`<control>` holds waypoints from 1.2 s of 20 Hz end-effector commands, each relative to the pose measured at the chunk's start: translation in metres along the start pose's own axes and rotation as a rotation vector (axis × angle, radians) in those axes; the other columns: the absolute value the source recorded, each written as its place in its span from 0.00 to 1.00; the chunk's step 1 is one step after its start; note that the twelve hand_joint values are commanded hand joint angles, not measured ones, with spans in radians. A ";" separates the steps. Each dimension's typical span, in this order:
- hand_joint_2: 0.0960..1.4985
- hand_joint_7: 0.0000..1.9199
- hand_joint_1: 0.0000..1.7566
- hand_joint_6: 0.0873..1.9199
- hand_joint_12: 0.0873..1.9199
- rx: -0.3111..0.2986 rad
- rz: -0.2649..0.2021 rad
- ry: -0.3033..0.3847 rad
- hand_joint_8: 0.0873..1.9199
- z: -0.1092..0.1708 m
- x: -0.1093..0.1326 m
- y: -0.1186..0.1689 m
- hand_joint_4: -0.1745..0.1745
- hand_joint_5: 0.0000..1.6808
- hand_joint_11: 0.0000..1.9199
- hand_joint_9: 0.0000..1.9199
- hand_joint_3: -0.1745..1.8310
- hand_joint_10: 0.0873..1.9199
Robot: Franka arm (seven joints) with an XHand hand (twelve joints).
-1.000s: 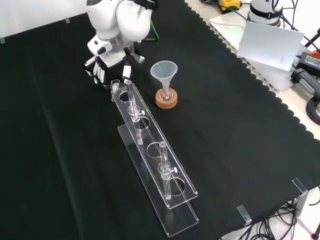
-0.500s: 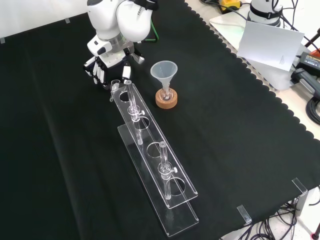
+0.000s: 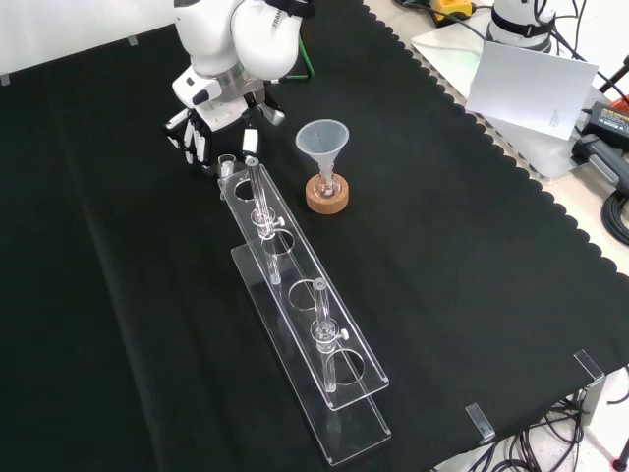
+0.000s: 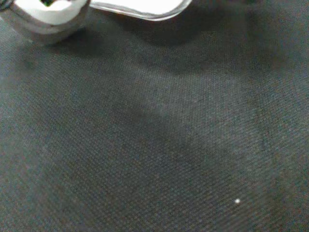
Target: Pick up the weighing funnel.
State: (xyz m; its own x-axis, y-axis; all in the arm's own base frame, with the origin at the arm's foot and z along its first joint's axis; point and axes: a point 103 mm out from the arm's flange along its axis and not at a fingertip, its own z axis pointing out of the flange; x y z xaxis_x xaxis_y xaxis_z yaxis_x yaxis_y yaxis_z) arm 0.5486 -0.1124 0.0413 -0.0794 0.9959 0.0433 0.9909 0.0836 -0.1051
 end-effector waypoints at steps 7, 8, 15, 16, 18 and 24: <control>0.52 0.73 0.61 0.32 0.76 -0.031 0.035 0.005 0.19 -0.005 -0.011 -0.007 1.00 0.72 0.07 0.51 0.27 0.10; 0.52 0.73 0.61 0.32 0.76 -0.032 0.036 0.007 0.19 -0.005 -0.011 -0.007 1.00 0.72 0.07 0.51 0.27 0.10; 0.52 0.74 0.61 0.32 0.76 -0.085 0.027 0.008 0.18 -0.014 -0.012 -0.009 1.00 0.72 0.08 0.52 0.27 0.09; 0.52 0.74 0.62 0.32 0.76 -0.087 0.028 0.011 0.18 -0.016 -0.012 -0.009 1.00 0.72 0.08 0.52 0.27 0.09; 0.51 0.75 0.62 0.31 0.75 -0.101 0.028 0.015 0.17 -0.022 -0.014 -0.007 1.00 0.73 0.08 0.52 0.28 0.09; 0.50 0.76 0.62 0.31 0.75 -0.116 0.018 0.007 0.16 -0.043 -0.018 -0.007 1.00 0.73 0.08 0.53 0.29 0.09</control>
State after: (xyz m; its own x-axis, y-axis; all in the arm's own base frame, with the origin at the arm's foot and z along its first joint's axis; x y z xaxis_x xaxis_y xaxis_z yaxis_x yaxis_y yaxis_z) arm 0.5465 -0.1297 0.0687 -0.0545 0.9973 0.0491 0.9985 0.0547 -0.0024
